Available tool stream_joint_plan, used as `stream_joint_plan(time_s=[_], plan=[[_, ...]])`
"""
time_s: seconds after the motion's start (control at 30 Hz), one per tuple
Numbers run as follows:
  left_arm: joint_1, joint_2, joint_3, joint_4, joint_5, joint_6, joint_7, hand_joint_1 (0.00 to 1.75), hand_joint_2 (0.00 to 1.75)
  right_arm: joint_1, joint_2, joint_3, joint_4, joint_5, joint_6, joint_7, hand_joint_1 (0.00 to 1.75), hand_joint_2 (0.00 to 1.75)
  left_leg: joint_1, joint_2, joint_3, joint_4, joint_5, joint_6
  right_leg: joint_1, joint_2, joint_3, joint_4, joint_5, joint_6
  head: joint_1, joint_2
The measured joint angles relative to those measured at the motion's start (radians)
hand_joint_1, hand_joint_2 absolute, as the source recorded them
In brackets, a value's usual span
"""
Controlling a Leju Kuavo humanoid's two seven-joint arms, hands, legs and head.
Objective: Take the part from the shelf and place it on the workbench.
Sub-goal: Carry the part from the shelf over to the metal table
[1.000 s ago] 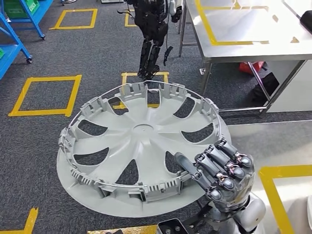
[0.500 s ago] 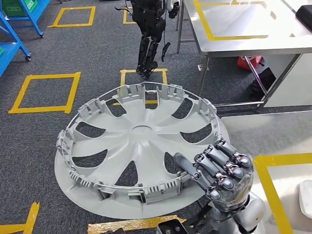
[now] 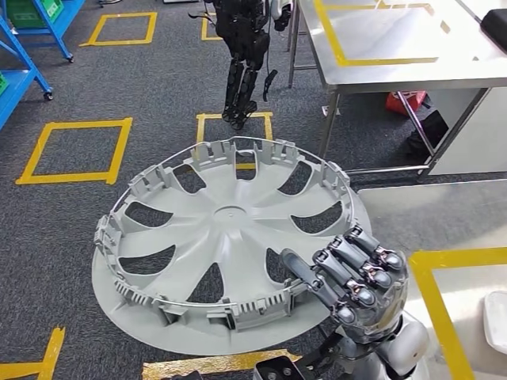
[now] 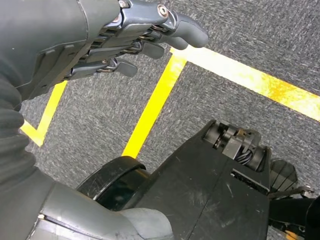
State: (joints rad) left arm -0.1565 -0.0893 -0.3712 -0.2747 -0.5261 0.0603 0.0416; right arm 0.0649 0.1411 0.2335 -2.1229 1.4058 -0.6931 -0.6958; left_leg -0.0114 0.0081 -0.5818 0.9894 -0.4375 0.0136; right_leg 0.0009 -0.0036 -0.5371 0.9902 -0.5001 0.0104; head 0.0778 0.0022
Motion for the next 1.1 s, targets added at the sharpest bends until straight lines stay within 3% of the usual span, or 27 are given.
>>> stream_joint_plan(time_s=[0.33, 0.5, 0.57, 0.63, 0.7, 0.73, 0.77, 0.83, 0.9, 1.0, 1.03, 1.1], plan=[[0.0, 0.0, 0.0, 0.0, 0.003, 0.0, 0.0, 0.0, 1.75, 0.001, 0.0, 0.002, 0.007, -0.01, 0.0, 0.0, 1.75, 1.75, -0.001, 0.0, -0.004, 0.002, 0.0, 0.0, -0.002, 0.0, -0.002, 0.0, 0.001, 0.002, 0.0, 0.0], [0.004, 0.003, 0.0, 0.0, 0.002, 0.001, 0.0, 0.0, 1.75, 0.007, 0.0, 0.019, 0.01, -0.008, 0.0, 0.0, 1.75, 1.75, -0.002, 0.003, 0.0, -0.01, 0.006, 0.02, -0.005, 0.001, -0.005, -0.005, 0.004, 0.016, 0.0, 0.0], [0.005, 0.004, 0.0, 0.0, 0.002, 0.002, 0.0, 0.0, 1.75, 0.01, 0.0, 0.026, 0.01, -0.006, 0.0, 0.0, 1.75, 1.75, 0.005, 0.011, 0.009, -0.034, 0.018, 0.025, -0.005, 0.003, -0.031, 0.042, -0.03, 0.022, 0.002, 0.0], [0.007, 0.004, 0.0, 0.0, 0.002, 0.002, 0.0, 0.0, 1.75, 0.011, 0.0, 0.03, 0.01, -0.005, 0.0, 0.0, 1.75, 1.75, 0.007, 0.02, 0.009, -0.038, 0.021, 0.027, -0.011, 0.004, -0.092, 0.165, -0.093, 0.032, 0.004, 0.0], [0.009, 0.005, 0.0, 0.0, 0.002, 0.002, 0.0, 0.0, 1.75, 0.013, 0.0, 0.031, 0.01, -0.005, 0.0, 0.0, 1.75, 1.75, 0.007, 0.032, 0.005, -0.035, 0.019, 0.024, -0.02, 0.003, -0.141, 0.261, -0.121, 0.044, 0.004, 0.0], [0.01, 0.005, 0.0, 0.0, 0.001, 0.002, 0.0, 0.0, 1.75, 0.014, 0.0, 0.032, 0.01, -0.004, 0.0, 0.0, 1.75, 1.75, 0.009, 0.039, 0.004, -0.032, 0.017, 0.021, -0.025, 0.001, -0.141, 0.258, -0.107, 0.05, 0.003, 0.0], [0.01, 0.005, 0.0, 0.0, 0.0, 0.001, 0.0, 0.0, 1.75, 0.014, 0.0, 0.032, 0.011, -0.003, 0.0, 0.0, 1.75, 1.75, 0.012, 0.045, 0.004, -0.027, 0.014, 0.015, -0.031, -0.004, -0.119, 0.213, -0.076, 0.055, 0.004, 0.0], [0.01, 0.007, 0.0, 0.0, -0.001, 0.0, 0.001, 0.0, 1.75, 0.014, 0.0, 0.033, 0.011, -0.001, 0.0, 0.0, 1.75, 1.75, 0.016, 0.058, 0.001, -0.008, 0.002, -0.002, -0.038, -0.031, -0.054, 0.084, -0.022, 0.066, 0.004, 0.0], [0.01, 0.011, 0.0, 0.001, -0.003, -0.001, 0.003, 0.0, 1.75, 0.013, 0.0, 0.036, 0.013, 0.001, 0.0, 0.0, 1.75, 1.75, 0.017, 0.069, -0.003, 0.011, -0.007, -0.021, -0.034, -0.046, -0.021, 0.025, -0.008, 0.054, 0.002, 0.0], [0.011, 0.013, 0.0, 0.004, -0.007, -0.005, 0.006, 0.0, 1.75, 0.014, 0.0, 0.043, 0.017, 0.006, 0.0, 0.0, 1.75, 1.75, 0.022, 0.079, -0.005, 0.021, -0.011, -0.036, -0.028, -0.022, -0.028, 0.033, -0.004, 0.021, -0.001, 0.0], [0.01, 0.014, 0.0, 0.004, -0.008, -0.006, 0.008, 0.0, 1.75, 0.014, 0.0, 0.045, 0.018, 0.008, 0.0, 0.0, 1.75, 1.75, 0.025, 0.067, -0.01, 0.034, -0.025, -0.04, -0.027, -0.013, -0.03, 0.033, -0.001, 0.014, -0.001, 0.0], [0.01, 0.016, 0.0, 0.006, -0.009, -0.006, 0.009, 0.0, 1.75, 0.013, 0.0, 0.049, 0.02, 0.01, 0.0, 0.0, 1.75, 1.75, 0.028, 0.026, -0.042, 0.119, -0.087, -0.043, -0.027, 0.004, -0.034, 0.032, 0.004, 0.002, -0.002, 0.0]])
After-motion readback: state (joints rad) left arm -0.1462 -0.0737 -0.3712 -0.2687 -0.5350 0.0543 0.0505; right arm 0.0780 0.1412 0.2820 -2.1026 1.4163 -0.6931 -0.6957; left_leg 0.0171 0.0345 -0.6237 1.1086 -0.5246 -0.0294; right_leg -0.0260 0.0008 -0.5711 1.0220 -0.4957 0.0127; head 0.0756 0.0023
